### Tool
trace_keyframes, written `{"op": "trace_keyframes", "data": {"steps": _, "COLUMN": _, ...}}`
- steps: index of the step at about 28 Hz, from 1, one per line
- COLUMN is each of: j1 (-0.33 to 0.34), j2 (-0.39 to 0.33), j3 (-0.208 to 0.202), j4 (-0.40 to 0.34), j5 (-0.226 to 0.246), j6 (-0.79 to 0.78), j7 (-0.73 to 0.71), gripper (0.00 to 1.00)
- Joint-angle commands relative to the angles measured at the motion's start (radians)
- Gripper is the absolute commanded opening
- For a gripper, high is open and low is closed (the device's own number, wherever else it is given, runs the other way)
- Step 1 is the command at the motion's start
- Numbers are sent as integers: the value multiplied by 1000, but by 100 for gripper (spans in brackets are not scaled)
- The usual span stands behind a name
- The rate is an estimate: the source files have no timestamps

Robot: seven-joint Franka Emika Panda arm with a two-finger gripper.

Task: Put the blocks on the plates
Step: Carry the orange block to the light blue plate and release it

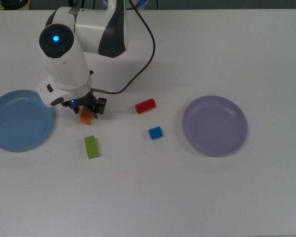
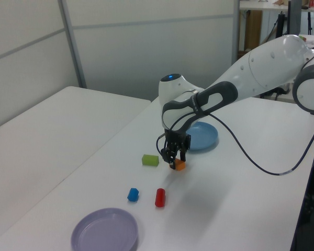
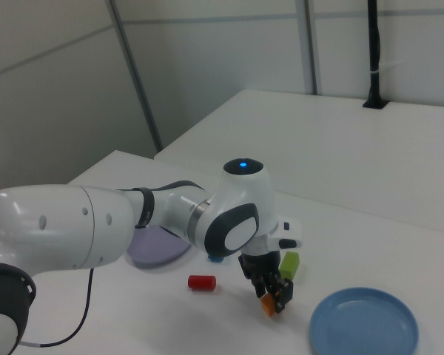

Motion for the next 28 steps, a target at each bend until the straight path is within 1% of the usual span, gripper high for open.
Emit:
{"op": "trace_keyframes", "data": {"steps": 1, "j1": 1, "j2": -10, "j3": -2, "j4": -8, "j5": -5, "j6": 15, "j7": 6, "gripper": 0}}
{"op": "trace_keyframes", "data": {"steps": 8, "j1": 1, "j2": -17, "j3": -4, "j4": -5, "j5": -5, "j6": 7, "j7": 0, "gripper": 0}}
{"op": "trace_keyframes", "data": {"steps": 12, "j1": -17, "j2": -66, "j3": -16, "j4": 49, "j5": -5, "j6": -49, "j7": -45, "gripper": 0}}
{"op": "trace_keyframes", "data": {"steps": 13, "j1": -25, "j2": -72, "j3": -22, "j4": 93, "j5": -1, "j6": -92, "j7": -66, "gripper": 0}}
{"op": "trace_keyframes", "data": {"steps": 16, "j1": -45, "j2": -73, "j3": -42, "j4": 162, "j5": 4, "j6": -131, "j7": -89, "gripper": 0}}
{"op": "trace_keyframes", "data": {"steps": 18, "j1": -50, "j2": -71, "j3": -59, "j4": 189, "j5": 5, "j6": -129, "j7": -94, "gripper": 0}}
{"op": "trace_keyframes", "data": {"steps": 19, "j1": -51, "j2": -66, "j3": -77, "j4": 195, "j5": 1, "j6": -119, "j7": -96, "gripper": 0}}
{"op": "trace_keyframes", "data": {"steps": 23, "j1": -54, "j2": -43, "j3": -116, "j4": 196, "j5": -12, "j6": -79, "j7": -97, "gripper": 0}}
{"op": "trace_keyframes", "data": {"steps": 24, "j1": -54, "j2": -22, "j3": -131, "j4": 195, "j5": -21, "j6": -38, "j7": -94, "gripper": 0}}
{"op": "trace_keyframes", "data": {"steps": 28, "j1": -57, "j2": 19, "j3": -140, "j4": 190, "j5": -39, "j6": 41, "j7": -77, "gripper": 0}}
